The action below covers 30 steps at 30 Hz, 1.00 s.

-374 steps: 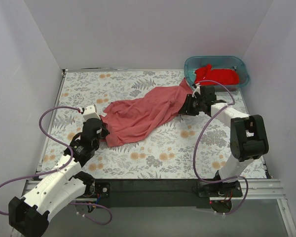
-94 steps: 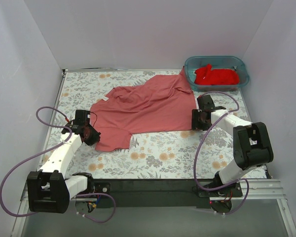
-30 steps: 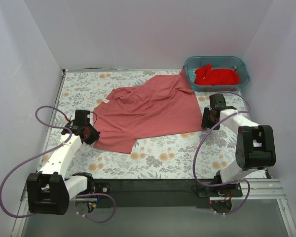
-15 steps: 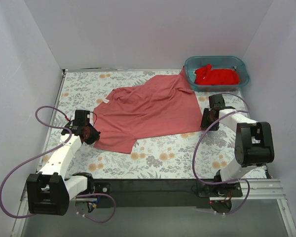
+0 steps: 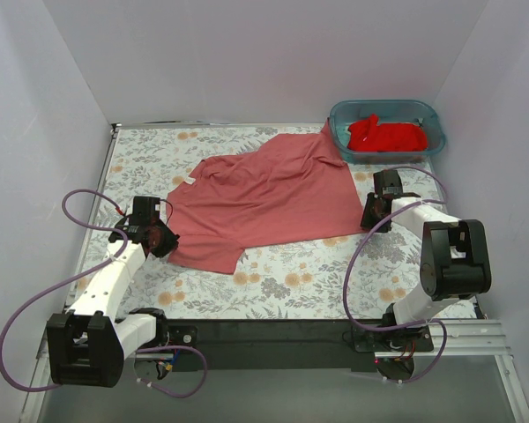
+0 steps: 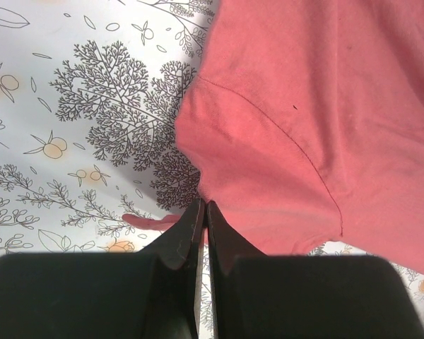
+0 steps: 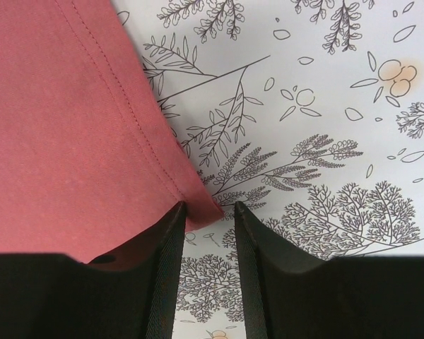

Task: Fold and stack the t-shirts
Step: Flatten the tshirt out

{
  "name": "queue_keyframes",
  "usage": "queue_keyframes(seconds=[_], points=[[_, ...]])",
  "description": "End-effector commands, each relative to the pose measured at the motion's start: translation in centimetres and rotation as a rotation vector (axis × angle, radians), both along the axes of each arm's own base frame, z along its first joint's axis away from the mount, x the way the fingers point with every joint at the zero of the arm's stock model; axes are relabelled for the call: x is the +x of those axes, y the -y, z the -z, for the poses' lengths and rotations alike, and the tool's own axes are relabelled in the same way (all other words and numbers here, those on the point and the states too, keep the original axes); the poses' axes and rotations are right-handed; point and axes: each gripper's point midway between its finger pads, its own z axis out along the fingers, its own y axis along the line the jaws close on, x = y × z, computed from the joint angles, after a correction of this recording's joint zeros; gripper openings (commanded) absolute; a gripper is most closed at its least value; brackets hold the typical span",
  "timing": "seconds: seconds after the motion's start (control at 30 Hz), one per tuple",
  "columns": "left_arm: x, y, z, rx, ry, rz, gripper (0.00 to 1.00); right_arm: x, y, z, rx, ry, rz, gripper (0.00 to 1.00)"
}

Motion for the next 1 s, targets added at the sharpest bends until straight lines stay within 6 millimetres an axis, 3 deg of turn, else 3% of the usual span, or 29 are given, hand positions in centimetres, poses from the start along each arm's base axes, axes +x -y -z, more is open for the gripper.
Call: queue_keyframes(seconds=[0.0, 0.37, 0.57, 0.67, 0.77, 0.8, 0.83, 0.9, 0.93, 0.97], points=[[0.8, 0.2, -1.4, -0.002, 0.057, 0.016, 0.00, -5.6, 0.9, 3.9, -0.038, -0.212, 0.015, 0.40], [1.0, 0.3, -2.2, -0.004, 0.082, 0.024, 0.00, -7.4, 0.6, 5.0, -0.040, -0.304, 0.026, 0.19], [1.3, 0.1, -2.4, -0.001, 0.097, 0.007, 0.00, -6.5, 0.9, 4.5, -0.060, -0.280, 0.021, 0.01], [2.2, -0.4, -3.0, 0.017, 0.127, -0.025, 0.00, -4.1, 0.9, 2.5, -0.067, -0.198, 0.010, 0.01], [4.2, -1.3, -5.2, 0.057, 0.192, -0.055, 0.00, -0.8, 0.8, -1.4, -0.070, -0.092, 0.002, 0.01], [5.6, -1.6, -7.5, 0.071, 0.246, -0.061, 0.00, 0.0, 0.7, -3.1, -0.069, -0.056, -0.004, 0.01], [6.2, -2.0, -8.5, 0.087, 0.261, -0.070, 0.00, 1.8, 0.5, -5.5, -0.062, 0.012, -0.007, 0.01], [7.5, -2.9, -11.2, 0.127, 0.305, -0.103, 0.00, 3.5, 0.3, -9.6, -0.052, 0.119, -0.016, 0.01], [8.5, -3.2, -14.5, 0.134, 0.377, -0.121, 0.00, 4.7, 0.1, -12.4, -0.048, 0.188, -0.026, 0.01], [9.0, -3.5, -16.2, 0.143, 0.414, -0.134, 0.00, 5.2, 0.1, -14.3, -0.046, 0.232, -0.032, 0.01]])
